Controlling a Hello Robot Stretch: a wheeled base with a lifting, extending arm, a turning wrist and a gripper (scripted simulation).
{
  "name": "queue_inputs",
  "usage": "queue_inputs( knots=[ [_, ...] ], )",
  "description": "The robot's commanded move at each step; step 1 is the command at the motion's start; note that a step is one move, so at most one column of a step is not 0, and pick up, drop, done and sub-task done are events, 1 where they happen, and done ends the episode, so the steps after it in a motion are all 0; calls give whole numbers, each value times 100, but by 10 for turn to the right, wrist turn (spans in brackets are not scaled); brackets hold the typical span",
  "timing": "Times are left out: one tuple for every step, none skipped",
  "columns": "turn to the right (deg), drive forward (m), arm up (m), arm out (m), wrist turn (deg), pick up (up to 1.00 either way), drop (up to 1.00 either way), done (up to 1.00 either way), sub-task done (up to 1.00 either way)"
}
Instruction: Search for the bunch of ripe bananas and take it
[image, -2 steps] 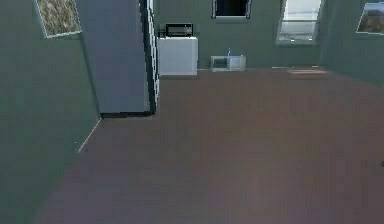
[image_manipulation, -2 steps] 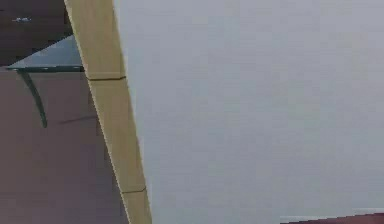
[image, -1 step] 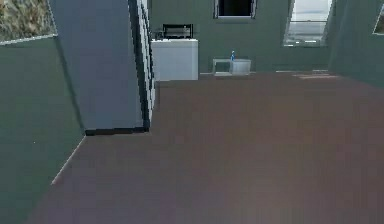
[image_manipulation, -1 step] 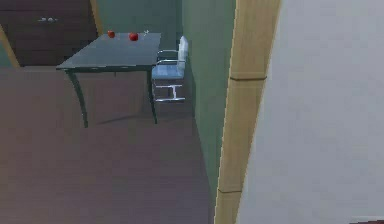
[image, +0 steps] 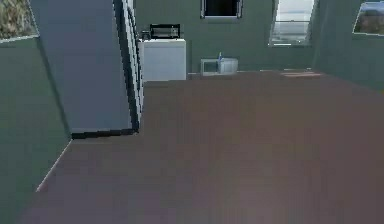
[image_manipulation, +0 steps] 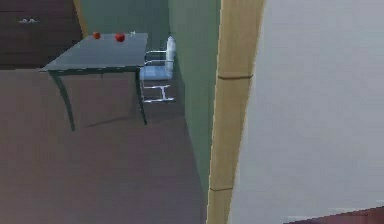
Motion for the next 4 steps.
queue_inputs(
  knots=[
    [0,100,0,0,0,0,0,0,0],
    [0,100,0,0,0,0,0,0,0],
    [0,20,0,0,0,0,0,0,0],
    [-90,0,0,0,0,0,0,0,0]
  ],
)
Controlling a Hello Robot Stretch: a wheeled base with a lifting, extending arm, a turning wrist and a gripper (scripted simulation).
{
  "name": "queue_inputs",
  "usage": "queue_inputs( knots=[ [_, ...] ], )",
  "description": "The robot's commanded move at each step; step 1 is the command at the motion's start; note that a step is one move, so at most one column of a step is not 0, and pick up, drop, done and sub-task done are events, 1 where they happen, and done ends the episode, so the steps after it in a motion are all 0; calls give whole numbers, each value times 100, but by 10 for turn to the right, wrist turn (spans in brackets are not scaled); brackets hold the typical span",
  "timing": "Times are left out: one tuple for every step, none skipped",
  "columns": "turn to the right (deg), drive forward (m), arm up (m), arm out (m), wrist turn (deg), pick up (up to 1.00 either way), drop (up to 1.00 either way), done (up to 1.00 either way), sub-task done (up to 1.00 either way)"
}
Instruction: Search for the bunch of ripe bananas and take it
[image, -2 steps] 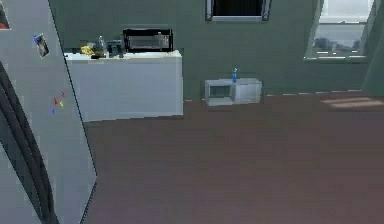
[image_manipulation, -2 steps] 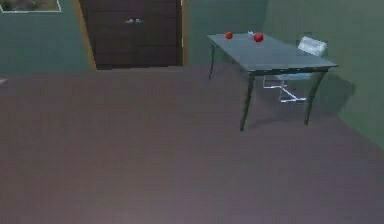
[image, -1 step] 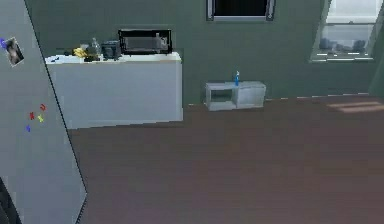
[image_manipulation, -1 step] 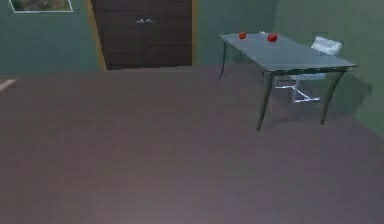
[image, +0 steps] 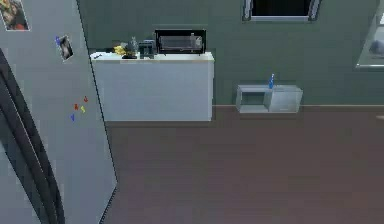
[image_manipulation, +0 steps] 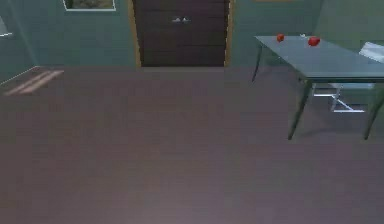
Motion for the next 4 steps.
queue_inputs(
  knots=[
    [0,100,0,0,0,0,0,0,0],
    [0,65,0,0,0,0,0,0,0],
    [-420,0,0,0,0,0,0,0,0],
    [0,70,0,0,0,0,0,0,0]
  ],
)
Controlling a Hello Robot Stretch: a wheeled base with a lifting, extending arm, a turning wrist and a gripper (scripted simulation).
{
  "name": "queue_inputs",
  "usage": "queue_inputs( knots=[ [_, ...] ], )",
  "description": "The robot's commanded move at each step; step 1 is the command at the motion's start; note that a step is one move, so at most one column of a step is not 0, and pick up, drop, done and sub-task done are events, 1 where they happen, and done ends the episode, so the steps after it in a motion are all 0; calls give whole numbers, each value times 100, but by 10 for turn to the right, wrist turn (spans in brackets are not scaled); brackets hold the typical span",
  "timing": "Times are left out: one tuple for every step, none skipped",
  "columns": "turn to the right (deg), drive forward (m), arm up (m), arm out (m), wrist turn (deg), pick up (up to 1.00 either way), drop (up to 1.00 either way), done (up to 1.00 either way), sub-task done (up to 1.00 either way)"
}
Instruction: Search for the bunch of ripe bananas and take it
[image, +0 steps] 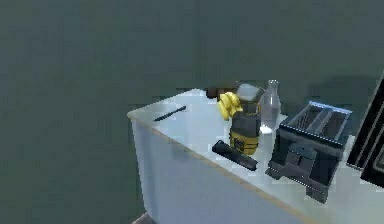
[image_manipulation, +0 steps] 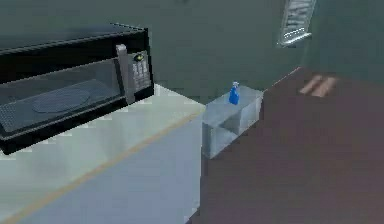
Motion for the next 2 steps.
queue_inputs(
  knots=[
    [-450,0,0,0,0,0,0,0,0],
    [-300,0,0,0,0,0,0,0,0]
  ],
)
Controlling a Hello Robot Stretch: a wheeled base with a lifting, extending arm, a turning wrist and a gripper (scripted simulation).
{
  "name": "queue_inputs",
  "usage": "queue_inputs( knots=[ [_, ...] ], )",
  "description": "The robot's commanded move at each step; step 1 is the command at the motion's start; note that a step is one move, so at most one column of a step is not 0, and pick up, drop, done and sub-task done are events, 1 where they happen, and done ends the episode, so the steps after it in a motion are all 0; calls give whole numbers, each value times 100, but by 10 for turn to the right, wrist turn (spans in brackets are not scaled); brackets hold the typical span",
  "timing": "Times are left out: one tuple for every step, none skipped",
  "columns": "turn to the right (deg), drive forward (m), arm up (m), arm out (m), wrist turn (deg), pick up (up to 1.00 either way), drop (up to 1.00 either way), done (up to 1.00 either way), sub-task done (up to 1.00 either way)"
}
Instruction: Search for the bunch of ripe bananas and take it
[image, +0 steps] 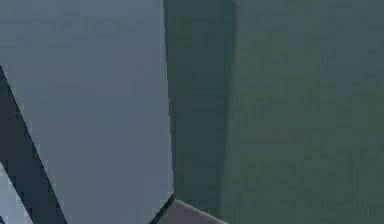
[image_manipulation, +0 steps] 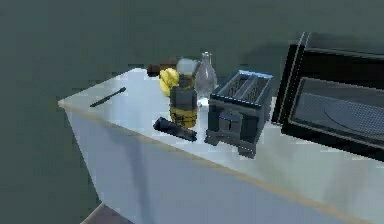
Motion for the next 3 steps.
queue_inputs(
  knots=[
    [450,0,0,0,0,0,0,0,0],
    [450,0,0,0,0,0,0,0,0],
    [0,30,0,0,0,0,0,0,0]
  ],
)
